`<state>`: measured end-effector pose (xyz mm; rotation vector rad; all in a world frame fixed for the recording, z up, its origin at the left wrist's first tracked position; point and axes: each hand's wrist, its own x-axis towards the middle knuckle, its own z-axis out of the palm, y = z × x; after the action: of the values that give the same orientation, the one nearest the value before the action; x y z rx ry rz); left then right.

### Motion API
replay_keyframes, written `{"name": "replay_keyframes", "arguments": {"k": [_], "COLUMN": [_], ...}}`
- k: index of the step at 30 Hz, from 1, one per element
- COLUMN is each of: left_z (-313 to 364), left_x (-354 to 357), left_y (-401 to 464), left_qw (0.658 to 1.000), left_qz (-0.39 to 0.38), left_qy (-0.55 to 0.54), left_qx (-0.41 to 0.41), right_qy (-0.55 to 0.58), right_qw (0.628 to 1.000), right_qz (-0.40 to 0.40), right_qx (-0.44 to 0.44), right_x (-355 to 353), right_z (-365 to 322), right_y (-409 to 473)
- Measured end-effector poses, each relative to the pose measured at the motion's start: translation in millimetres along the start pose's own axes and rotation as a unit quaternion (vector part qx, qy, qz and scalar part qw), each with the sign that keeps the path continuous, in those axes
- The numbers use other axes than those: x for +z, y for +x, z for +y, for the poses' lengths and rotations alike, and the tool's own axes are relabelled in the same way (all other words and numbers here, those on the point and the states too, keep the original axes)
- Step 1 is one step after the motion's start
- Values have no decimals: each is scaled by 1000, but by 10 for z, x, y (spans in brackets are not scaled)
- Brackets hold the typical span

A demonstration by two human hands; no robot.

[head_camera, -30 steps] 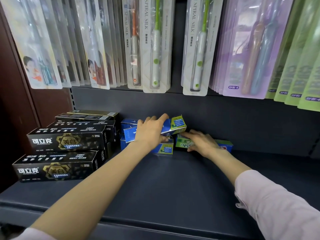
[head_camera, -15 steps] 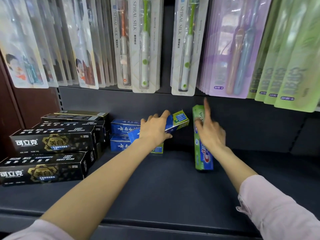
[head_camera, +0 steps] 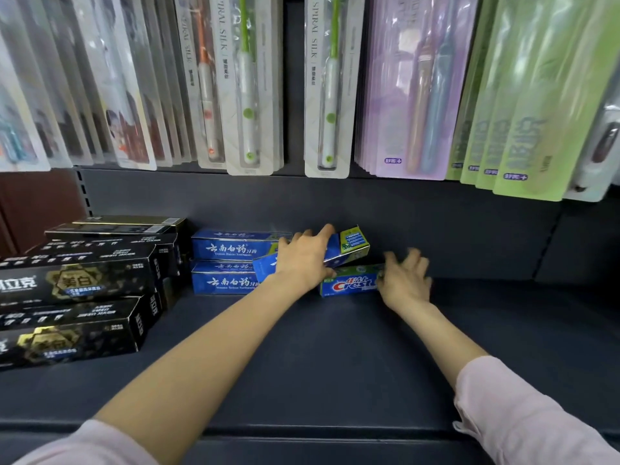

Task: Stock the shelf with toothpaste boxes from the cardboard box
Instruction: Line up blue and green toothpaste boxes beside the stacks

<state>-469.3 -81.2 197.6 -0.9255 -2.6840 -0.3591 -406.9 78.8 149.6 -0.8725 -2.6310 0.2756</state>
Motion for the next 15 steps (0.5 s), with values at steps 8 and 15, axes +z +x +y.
{"name": "replay_keyframes", "arguments": {"k": [8,15], "left_z": [-103,-286], "left_x": [-21,-96], "left_y": [7,-21], "left_qw": [1000,999], "left_qz": [10,24], "left_qy": [3,15], "left_qx": [-9,-18], "right_qy": [-36,73], "right_qw": [978,978], "right_qz": [-33,-57], "right_qx": [-204,-186], "right_x": [62,209], "right_z": [-232,-405], "right_y": [97,241]}}
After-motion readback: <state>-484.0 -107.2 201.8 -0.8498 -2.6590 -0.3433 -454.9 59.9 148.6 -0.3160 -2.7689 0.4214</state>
